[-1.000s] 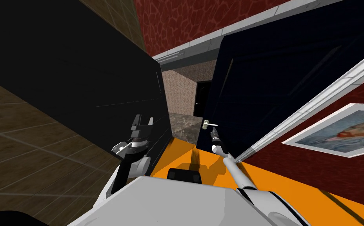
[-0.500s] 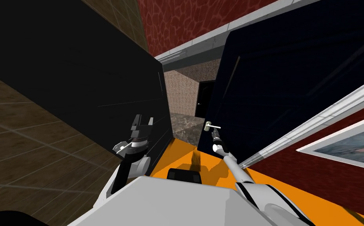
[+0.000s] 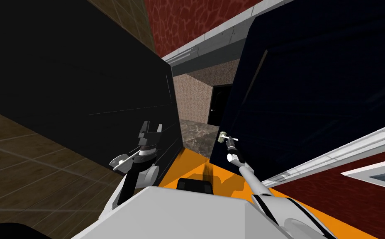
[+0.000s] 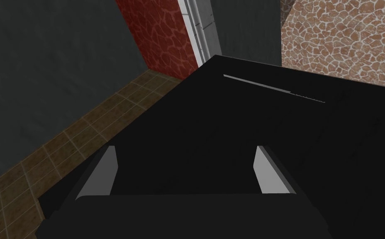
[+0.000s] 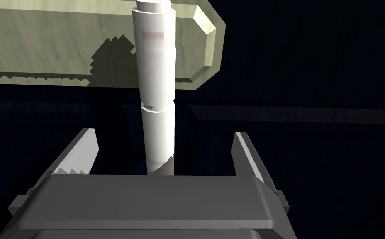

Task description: Pull the door open

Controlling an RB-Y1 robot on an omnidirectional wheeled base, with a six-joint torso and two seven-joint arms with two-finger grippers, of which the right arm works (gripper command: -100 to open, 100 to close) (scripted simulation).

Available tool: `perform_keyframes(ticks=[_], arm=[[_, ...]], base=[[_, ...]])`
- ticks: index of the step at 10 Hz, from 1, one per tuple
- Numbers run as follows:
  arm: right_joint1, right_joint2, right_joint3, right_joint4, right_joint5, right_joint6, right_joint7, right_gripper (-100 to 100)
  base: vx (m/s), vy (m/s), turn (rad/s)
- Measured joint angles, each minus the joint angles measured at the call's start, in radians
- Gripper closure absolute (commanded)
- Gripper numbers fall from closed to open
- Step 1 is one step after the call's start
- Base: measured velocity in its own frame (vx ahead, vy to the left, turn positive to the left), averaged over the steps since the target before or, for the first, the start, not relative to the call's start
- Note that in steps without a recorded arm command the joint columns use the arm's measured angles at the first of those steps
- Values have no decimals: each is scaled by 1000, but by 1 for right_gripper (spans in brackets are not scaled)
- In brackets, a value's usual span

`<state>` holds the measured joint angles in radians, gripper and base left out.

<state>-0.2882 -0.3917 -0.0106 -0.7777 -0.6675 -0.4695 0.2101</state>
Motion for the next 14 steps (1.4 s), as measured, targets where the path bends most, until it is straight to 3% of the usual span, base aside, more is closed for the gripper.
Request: perform_keyframes(ticks=[1,2,8,14], arm=[[2,-7,-3,4,-2,-3,-6,-100],[1,-7,-4,3,-2,-3,-7,100],[3,-7,-3,5,-2,-2,-6,100],[30,-52,51,-22,17,-4,-81,100]], base=[[84,-35,22],[-10,4,-16],[-36,-5,23],[-212,-85,179]])
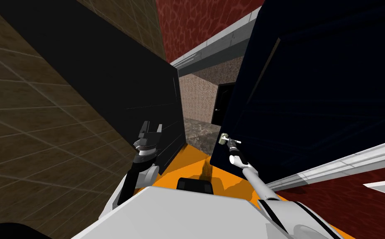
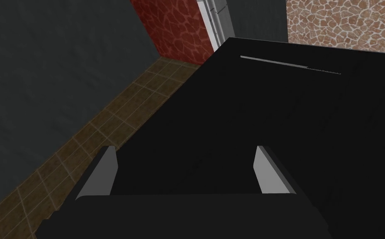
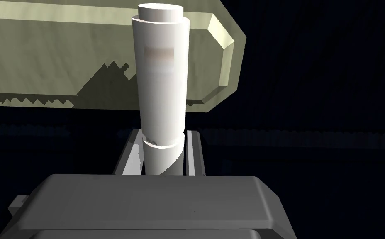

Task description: Pull the door open

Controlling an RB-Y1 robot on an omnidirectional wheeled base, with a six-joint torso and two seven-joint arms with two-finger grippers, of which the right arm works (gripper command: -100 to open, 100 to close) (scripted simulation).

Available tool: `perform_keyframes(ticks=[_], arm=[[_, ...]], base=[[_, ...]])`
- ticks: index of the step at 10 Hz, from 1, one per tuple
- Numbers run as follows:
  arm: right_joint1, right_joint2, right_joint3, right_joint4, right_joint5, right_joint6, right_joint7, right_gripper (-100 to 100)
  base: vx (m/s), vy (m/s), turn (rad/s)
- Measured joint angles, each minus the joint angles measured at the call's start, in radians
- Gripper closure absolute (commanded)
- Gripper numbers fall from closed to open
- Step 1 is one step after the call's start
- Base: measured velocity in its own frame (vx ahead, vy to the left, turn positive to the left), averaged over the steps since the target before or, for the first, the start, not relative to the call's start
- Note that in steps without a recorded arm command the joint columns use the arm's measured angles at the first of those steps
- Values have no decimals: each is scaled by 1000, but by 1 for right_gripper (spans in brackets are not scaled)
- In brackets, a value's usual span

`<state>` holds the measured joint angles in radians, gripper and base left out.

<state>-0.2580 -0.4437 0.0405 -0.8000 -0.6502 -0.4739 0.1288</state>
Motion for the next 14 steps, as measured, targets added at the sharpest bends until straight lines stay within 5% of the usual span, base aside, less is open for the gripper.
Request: perform_keyframes(ticks=[8,14], arm=[[35,-58,79,-39,22,-7,-98,100],[67,-101,168,-83,27,-25,-164,100]], base=[[-210,-65,145],[-205,-74,103]])
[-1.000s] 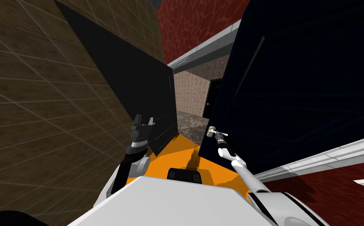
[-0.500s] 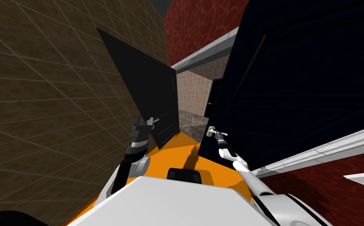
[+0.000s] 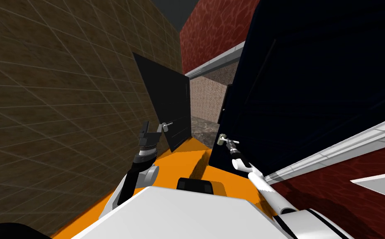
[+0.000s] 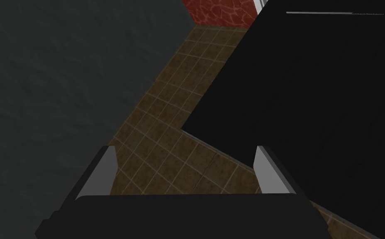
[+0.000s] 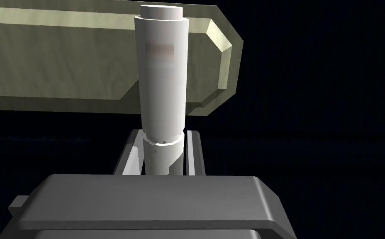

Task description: Pull the door open

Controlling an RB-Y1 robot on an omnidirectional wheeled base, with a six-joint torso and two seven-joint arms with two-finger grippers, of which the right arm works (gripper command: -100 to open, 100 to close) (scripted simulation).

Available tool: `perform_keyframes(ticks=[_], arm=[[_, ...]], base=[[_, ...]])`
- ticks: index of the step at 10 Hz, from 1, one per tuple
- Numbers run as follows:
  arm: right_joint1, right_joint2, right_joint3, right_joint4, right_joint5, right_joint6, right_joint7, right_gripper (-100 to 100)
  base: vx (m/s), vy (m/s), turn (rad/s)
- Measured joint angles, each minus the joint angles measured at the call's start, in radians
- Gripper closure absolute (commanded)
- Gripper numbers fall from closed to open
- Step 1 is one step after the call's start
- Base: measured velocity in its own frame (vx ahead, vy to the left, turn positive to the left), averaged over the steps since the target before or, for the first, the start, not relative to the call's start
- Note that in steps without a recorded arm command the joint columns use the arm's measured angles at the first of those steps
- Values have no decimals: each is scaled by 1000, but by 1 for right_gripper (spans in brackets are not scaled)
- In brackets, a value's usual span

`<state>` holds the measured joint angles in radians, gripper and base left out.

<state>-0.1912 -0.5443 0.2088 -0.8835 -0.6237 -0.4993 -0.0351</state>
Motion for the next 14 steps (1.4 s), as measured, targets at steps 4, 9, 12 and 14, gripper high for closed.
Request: perform_keyframes(ticks=[4,9,12,14], arm=[[15,-29,38,-25,-8,-14,-23,100],[46,-72,105,-64,-21,-35,-59,100],[54,-84,122,-72,-27,-42,-68,100],[62,-98,126,-79,-38,-50,-73,100]], base=[[-203,-59,111],[-187,-78,94],[-149,-56,135],[-191,-86,185]])
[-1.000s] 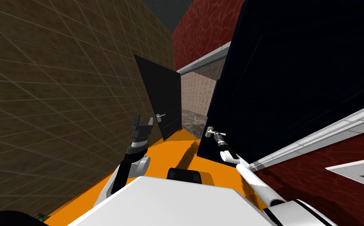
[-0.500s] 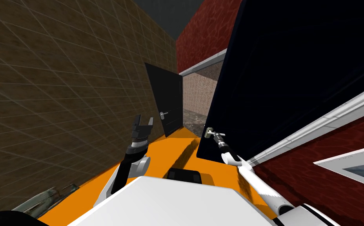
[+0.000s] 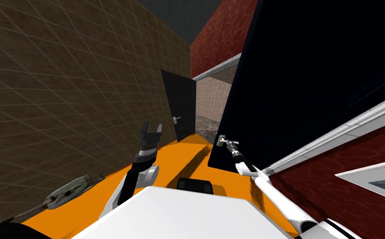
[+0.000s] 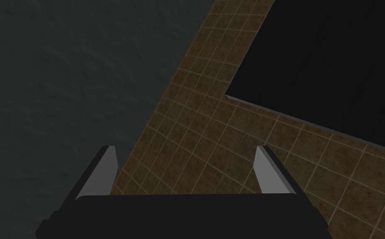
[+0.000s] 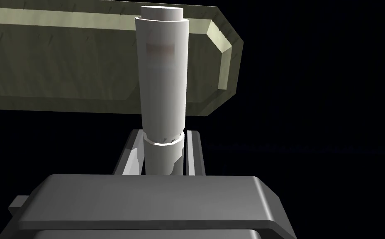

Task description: Pull the door open

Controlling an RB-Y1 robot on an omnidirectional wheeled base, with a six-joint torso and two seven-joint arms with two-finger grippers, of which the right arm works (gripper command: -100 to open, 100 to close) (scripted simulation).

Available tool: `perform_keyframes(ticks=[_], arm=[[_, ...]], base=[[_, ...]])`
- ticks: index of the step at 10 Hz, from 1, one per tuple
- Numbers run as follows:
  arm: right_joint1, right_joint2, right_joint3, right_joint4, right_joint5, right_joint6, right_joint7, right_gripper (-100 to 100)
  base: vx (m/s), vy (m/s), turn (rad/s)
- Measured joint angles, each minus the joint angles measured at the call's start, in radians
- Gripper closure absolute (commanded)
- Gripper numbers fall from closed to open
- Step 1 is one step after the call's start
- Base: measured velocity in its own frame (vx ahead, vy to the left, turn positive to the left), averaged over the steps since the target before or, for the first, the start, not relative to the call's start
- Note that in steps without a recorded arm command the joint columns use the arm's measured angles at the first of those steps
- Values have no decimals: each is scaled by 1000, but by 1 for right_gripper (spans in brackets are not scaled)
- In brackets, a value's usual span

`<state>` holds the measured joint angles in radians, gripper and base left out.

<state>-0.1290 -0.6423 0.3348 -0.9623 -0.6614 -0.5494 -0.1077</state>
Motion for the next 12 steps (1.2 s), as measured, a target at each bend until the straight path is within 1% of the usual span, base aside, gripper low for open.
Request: perform_keyframes(ticks=[2,3,4,6,7,8,9,10,11,12], arm=[[9,-13,7,0,-14,-10,-4,100],[20,-23,10,-9,-22,-12,-3,100],[31,-35,13,-14,-30,-21,-7,100],[40,-52,20,-15,-44,-30,-13,100],[43,-59,24,-13,-49,-38,-17,100],[47,-63,26,-13,-53,-43,-18,100],[49,-61,30,-13,-53,-42,-18,100],[59,-69,40,-30,-56,-44,-17,100],[57,-79,60,-36,-58,-56,-23,100],[68,-92,75,-62,-64,-64,-23,100]], base=[[-205,-99,248],[-219,-70,247],[-226,-80,217],[-204,-48,188],[-198,-52,102],[-86,-22,33],[-98,-47,29],[-180,-101,45],[-190,-100,53],[-170,-70,27]])
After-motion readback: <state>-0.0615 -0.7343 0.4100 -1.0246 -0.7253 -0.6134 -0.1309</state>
